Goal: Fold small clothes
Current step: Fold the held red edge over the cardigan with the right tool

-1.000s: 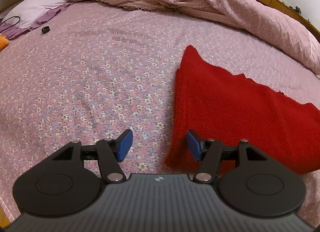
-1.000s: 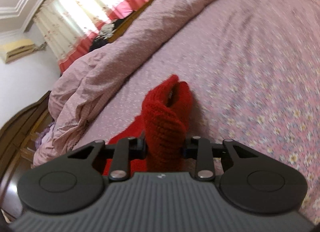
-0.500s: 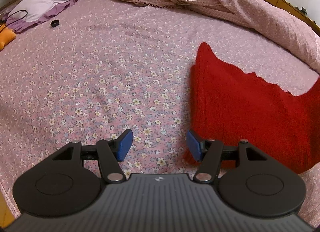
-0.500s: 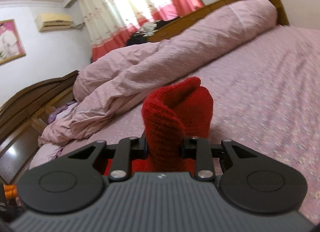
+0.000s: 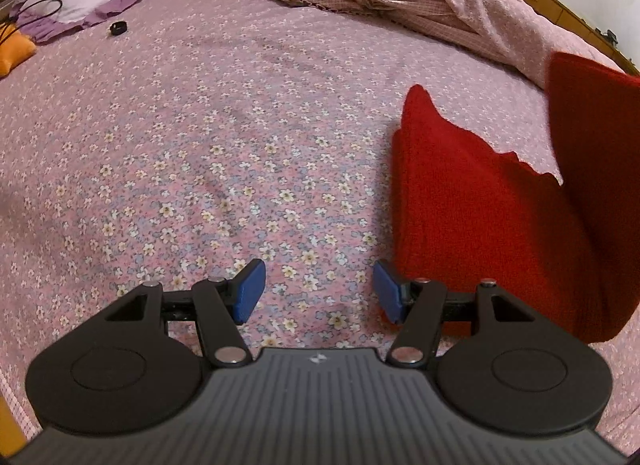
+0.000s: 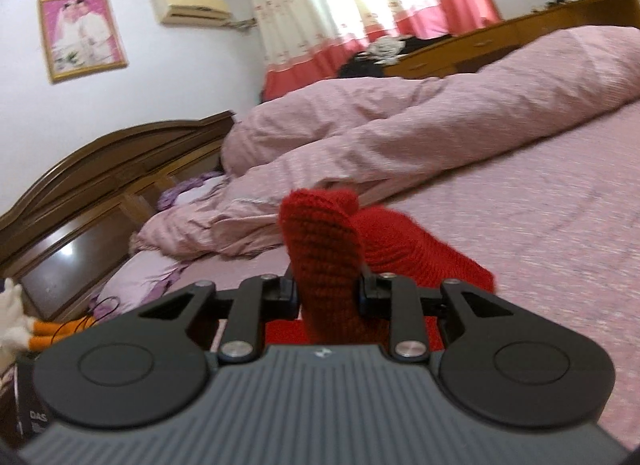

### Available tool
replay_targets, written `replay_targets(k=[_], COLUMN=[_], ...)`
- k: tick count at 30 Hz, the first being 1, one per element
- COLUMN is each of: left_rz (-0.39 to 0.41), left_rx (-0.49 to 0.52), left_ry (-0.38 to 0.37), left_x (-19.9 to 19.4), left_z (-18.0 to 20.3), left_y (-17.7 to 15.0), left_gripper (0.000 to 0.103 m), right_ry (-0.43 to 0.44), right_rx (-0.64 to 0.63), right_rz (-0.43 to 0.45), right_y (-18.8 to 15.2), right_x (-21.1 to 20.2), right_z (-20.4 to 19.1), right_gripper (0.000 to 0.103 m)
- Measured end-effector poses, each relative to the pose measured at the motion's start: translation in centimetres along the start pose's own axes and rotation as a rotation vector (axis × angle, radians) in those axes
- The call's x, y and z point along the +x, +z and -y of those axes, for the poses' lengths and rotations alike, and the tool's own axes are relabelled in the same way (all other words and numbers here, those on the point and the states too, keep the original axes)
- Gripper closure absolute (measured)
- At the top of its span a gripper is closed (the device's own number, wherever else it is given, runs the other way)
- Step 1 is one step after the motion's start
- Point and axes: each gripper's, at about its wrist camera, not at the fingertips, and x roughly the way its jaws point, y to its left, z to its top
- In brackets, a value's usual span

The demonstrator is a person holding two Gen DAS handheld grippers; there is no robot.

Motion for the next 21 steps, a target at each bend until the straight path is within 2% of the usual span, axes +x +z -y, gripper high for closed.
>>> replay_targets(k=[7, 13, 17, 21], left_rz=[0.012, 0.008, 0.001, 0.004], left_rx=[-0.037, -0.078, -0.091, -0.096], left_ry=[0.022, 0.038, 0.041, 0.043], left_x=[-0.4, -0.3, -0.1, -0.1], left_z=[-2.0, -4.1, -4.9, -5.5], left_y=[-0.1, -0.3, -0.5, -0.5], left_gripper=[0.038, 0.038, 0.038, 0.038], right_ry=[0.08, 0.094, 0.089, 0.11], right_rx=[-0.075, -0.155, -0.138, -0.14], right_rz=[-0.101, -0.174, -0.17, -0.1], right_y=[-3.3, -6.3, -6.4, -5.2], right_x=[4.1, 5.3, 5.3, 4.2], right_z=[-4.8, -6.7, -6.9, -8.0], right_gripper=[0.075, 0.076, 0.076, 0.076])
